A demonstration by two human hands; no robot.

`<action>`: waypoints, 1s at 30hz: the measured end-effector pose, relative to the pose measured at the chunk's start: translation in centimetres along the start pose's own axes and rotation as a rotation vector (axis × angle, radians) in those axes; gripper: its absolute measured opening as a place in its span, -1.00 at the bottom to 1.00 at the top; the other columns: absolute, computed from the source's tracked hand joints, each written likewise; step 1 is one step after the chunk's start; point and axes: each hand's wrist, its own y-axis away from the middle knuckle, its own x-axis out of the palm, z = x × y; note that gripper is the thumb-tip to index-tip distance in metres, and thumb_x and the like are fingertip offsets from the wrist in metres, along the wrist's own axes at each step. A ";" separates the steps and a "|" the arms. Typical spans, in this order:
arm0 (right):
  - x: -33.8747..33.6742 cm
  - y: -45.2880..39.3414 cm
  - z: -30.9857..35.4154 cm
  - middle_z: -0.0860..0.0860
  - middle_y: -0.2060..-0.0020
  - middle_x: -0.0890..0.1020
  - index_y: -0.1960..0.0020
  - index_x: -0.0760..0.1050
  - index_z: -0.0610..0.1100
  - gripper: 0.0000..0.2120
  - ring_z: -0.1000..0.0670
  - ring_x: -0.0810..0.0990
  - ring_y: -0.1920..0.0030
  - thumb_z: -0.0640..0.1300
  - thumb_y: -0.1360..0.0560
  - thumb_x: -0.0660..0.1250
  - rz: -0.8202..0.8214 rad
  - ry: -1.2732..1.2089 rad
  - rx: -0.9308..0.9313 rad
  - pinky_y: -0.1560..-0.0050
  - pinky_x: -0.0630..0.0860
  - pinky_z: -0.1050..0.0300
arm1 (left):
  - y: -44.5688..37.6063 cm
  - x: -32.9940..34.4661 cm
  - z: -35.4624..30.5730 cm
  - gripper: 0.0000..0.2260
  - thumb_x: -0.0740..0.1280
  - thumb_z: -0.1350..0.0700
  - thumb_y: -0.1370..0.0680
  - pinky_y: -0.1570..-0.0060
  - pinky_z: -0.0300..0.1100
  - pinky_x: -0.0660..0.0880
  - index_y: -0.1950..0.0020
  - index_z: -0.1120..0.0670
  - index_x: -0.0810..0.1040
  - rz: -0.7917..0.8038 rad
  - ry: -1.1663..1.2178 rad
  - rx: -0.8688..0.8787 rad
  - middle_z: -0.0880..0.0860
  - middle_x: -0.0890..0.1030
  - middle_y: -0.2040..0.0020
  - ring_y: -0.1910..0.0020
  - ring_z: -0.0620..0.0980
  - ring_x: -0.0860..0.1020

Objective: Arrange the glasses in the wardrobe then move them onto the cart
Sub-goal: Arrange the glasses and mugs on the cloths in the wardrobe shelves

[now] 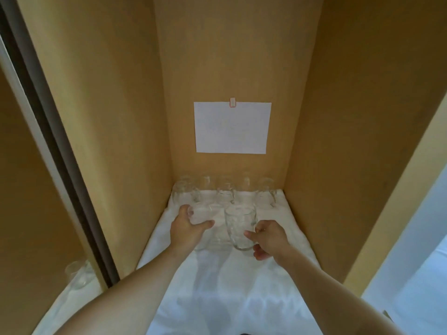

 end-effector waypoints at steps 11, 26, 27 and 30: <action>1.8 -2.1 -1.8 -0.23 0.34 0.65 0.19 0.45 -0.15 -0.70 -0.16 0.61 0.46 -0.08 -0.46 0.55 0.118 0.055 0.048 0.42 0.64 -0.06 | -0.2 0.7 2.8 -0.46 0.65 -0.04 -0.33 0.07 -0.13 0.41 -0.16 0.02 0.45 -0.093 -0.008 -0.054 -0.03 0.55 -0.06 -0.08 0.05 0.52; 5.4 -5.2 -1.6 -0.28 0.28 0.69 -0.03 0.56 -0.30 -0.60 -0.15 0.66 0.39 0.07 -0.55 0.45 0.297 -0.267 0.289 0.32 0.64 0.02 | -5.2 0.0 5.4 -0.41 0.66 0.03 -0.34 -0.21 -0.09 0.49 -0.26 -0.02 0.47 0.040 0.104 -0.035 -0.07 0.55 -0.19 -0.23 0.02 0.52; 5.4 -5.4 -1.8 -0.28 0.27 0.69 -0.03 0.57 -0.30 -0.60 -0.14 0.66 0.40 0.07 -0.54 0.46 0.288 -0.306 0.320 0.33 0.63 0.04 | -5.5 -0.2 5.6 -0.39 0.66 0.03 -0.33 -0.23 -0.08 0.50 -0.28 -0.02 0.46 0.050 0.102 -0.037 -0.04 0.54 -0.21 -0.23 0.03 0.53; 5.4 -6.0 -2.1 -0.28 0.25 0.69 -0.01 0.57 -0.29 -0.58 -0.14 0.66 0.40 0.10 -0.52 0.47 0.275 -0.308 0.355 0.36 0.61 0.06 | -6.3 -0.5 6.1 -0.35 0.67 -0.01 -0.32 -0.18 -0.14 0.51 -0.29 -0.02 0.44 0.072 0.078 -0.035 -0.03 0.55 -0.21 -0.22 0.02 0.54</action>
